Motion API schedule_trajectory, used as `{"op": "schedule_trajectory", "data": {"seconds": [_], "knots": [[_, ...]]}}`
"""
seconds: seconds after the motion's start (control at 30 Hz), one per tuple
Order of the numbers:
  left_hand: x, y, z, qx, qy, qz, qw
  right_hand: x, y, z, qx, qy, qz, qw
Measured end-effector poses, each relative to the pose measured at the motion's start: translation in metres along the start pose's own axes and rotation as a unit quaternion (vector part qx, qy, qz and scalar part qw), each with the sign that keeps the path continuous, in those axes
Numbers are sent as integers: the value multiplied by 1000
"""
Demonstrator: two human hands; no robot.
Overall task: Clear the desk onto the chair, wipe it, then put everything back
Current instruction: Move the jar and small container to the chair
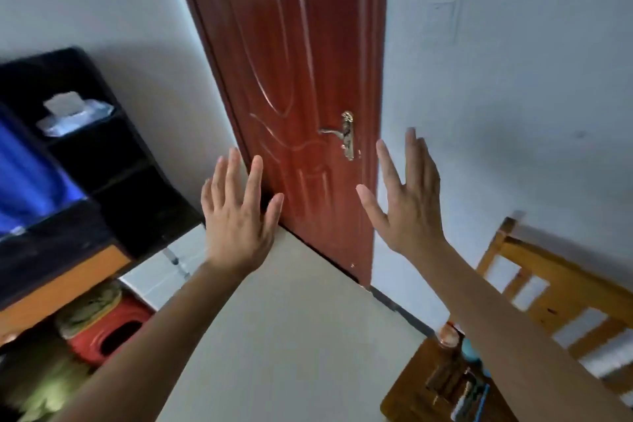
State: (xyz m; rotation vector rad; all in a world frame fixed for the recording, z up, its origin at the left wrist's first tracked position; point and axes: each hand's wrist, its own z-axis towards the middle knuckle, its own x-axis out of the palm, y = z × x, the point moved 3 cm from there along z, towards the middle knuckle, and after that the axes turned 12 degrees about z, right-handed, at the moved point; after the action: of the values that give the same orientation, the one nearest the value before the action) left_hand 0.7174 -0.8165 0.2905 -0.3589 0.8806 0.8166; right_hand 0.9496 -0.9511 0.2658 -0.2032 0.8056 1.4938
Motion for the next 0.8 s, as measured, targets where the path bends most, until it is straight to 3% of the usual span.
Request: {"op": "schedule_trajectory", "data": {"seconds": [0.2,0.4,0.57,0.8], "knots": [[-48,233,-66,-135,16,135,981,149,198,51,-114,46,106,987],[-103,416,-151,-269,35,231,934,289,408,51,-208,139,232,940],[-125,507,-211,-379,51,260,886,368,522,30,-278,201,299,890],[-73,591,-222,-433,84,272,855,486,590,34,-287,270,345,852]]}}
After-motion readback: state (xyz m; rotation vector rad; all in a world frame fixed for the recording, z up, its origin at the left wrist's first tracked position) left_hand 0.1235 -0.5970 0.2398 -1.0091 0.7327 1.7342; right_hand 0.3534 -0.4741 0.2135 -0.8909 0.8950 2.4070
